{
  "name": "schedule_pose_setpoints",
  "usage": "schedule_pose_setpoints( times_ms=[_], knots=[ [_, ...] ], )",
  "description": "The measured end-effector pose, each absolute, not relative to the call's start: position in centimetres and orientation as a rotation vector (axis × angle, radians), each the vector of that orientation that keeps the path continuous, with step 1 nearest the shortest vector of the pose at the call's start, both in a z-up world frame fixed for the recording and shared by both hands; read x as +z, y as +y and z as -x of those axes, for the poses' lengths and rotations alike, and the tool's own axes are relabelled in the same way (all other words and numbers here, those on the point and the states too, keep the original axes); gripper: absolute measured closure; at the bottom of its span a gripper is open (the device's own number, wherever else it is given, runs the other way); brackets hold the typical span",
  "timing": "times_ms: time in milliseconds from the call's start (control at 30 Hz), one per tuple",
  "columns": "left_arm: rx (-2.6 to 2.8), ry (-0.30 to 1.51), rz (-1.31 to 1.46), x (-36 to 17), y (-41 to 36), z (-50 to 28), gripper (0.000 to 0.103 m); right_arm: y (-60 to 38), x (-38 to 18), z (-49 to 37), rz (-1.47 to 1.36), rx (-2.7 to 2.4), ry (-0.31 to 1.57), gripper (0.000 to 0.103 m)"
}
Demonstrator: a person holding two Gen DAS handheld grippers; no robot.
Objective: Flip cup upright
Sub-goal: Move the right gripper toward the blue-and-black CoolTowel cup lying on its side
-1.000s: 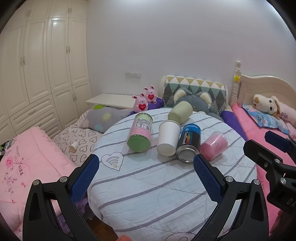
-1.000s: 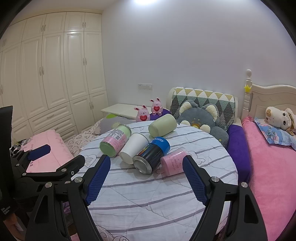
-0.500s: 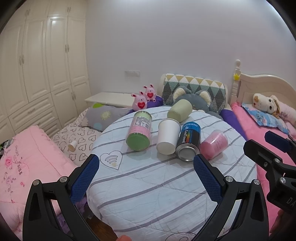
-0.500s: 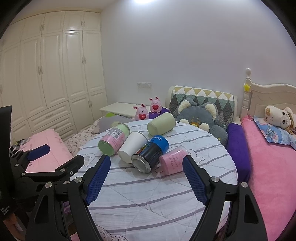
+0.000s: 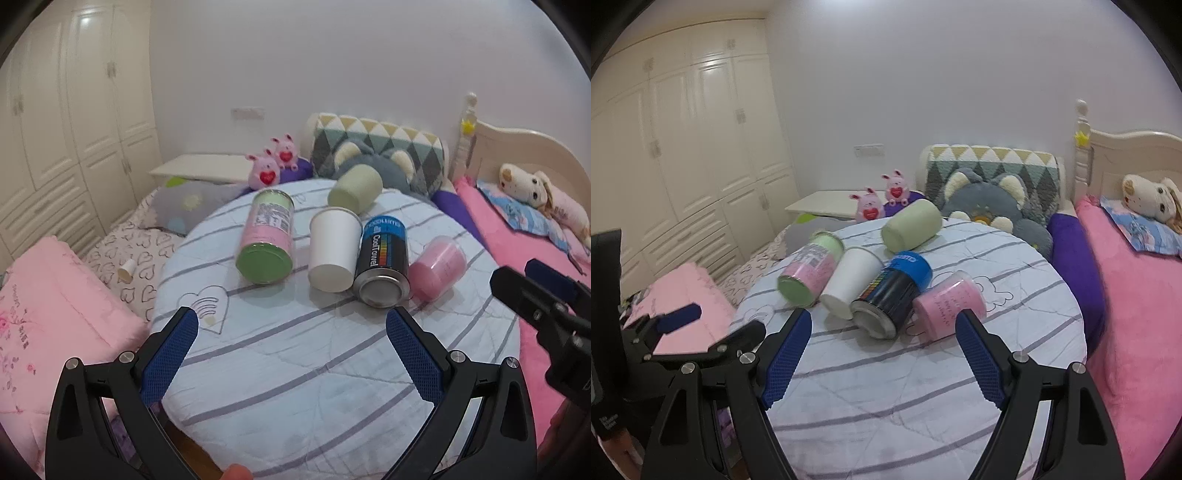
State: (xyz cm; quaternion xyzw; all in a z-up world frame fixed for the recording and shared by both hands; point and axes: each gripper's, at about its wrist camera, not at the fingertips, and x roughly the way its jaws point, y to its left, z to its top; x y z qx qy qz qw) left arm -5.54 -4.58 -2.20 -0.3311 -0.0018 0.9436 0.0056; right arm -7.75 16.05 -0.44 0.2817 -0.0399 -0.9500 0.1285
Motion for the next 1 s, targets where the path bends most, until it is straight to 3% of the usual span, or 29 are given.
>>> schedule_pose_setpoints(
  times_ms=[267, 767, 1000],
  knots=[
    [2.919, 0.116, 1.096, -3.8, -3.8, 8.8, 0.000, 16.9, -2.1, 11.7, -0.952, -2.762, -0.237, 0.021],
    [2.953, 0.053, 1.215, -6.9, -9.6, 13.4, 0.000, 13.0, -6.2, 17.1, -1.139, -2.691, -0.508, 0.021],
    [2.866, 0.072, 1.247, -8.4, -9.4, 14.4, 0.000, 12.5, -7.9, 17.8, -1.205, -2.746, -0.543, 0.021]
  ],
)
